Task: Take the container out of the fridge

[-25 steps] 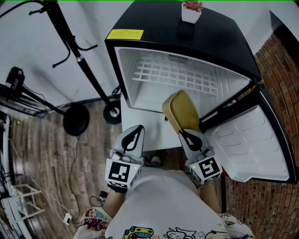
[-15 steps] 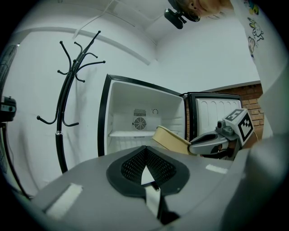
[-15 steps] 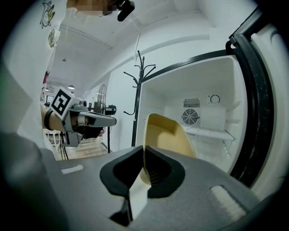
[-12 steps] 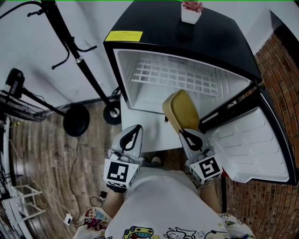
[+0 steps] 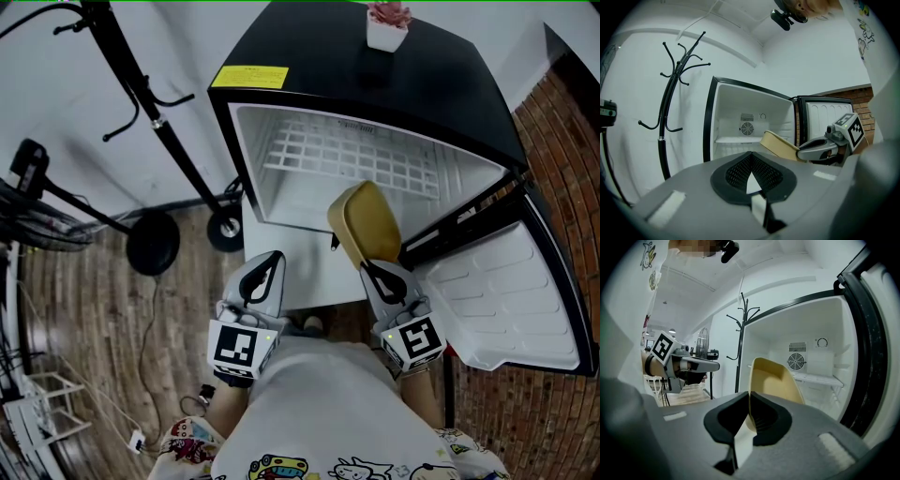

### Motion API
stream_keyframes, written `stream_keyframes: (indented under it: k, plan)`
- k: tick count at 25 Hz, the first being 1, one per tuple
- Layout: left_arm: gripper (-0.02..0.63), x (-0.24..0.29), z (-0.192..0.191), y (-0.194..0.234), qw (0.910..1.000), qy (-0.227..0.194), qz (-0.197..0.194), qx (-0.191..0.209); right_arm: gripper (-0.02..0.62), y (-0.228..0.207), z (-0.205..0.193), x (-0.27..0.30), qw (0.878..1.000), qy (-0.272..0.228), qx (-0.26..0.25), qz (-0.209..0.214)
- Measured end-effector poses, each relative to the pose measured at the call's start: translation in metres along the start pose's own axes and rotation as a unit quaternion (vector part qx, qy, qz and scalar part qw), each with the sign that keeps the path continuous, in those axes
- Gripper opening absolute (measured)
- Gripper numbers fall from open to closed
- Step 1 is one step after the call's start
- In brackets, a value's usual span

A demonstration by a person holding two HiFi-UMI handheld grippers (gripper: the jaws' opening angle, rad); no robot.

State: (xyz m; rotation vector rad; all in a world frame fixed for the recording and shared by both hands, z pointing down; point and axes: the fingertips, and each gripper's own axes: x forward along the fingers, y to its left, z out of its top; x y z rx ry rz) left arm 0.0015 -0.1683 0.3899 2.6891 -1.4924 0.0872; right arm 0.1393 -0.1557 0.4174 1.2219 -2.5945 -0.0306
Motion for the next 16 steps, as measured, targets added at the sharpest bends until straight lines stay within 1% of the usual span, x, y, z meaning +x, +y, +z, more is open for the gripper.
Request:
stream_keyframes:
  k: [3,4,5,8,9,13,16]
  plan:
    - [0.012,-0.0005,-0.0047,0.0015,0.9995,0.031,0.0,0.001,0.015,0.0009,-0.0001,0.0022,1.0,-0.001,0.0,0.002]
    - [0.012,-0.0005,-0.0052,0.0019,0.9994,0.034,0.0,0.002,0.015,0.001,-0.0008,0.0027,1.0,-0.001,0.002,0.003]
    - [0.012,-0.0002,-0.0048,0.0024,0.9995,0.031,0.0,0.001,0.015,0.0009,-0.0012,0.0031,1.0,0.0,0.002,0.002]
    - [0.012,0.0021,-0.0001,0.0041,1.0,-0.001,0.0,0.0,0.015,0.0007,0.0006,0.0043,1.0,0.002,-0.002,0.002]
    - [0.012,0.0025,0.0003,0.0046,1.0,-0.003,0.0,-0.001,0.015,0.0007,0.0005,0.0048,1.0,0.002,-0.001,0.002]
    - [0.012,0.002,-0.0042,0.0071,0.9997,0.022,0.003,-0.007,0.015,0.0003,-0.0006,0.0069,1.0,0.0,0.002,0.001]
    - [0.012,0.0029,-0.0038,0.0086,0.9998,0.02,0.002,-0.007,0.015,0.0001,-0.0001,0.0086,1.0,0.0,0.001,0.001]
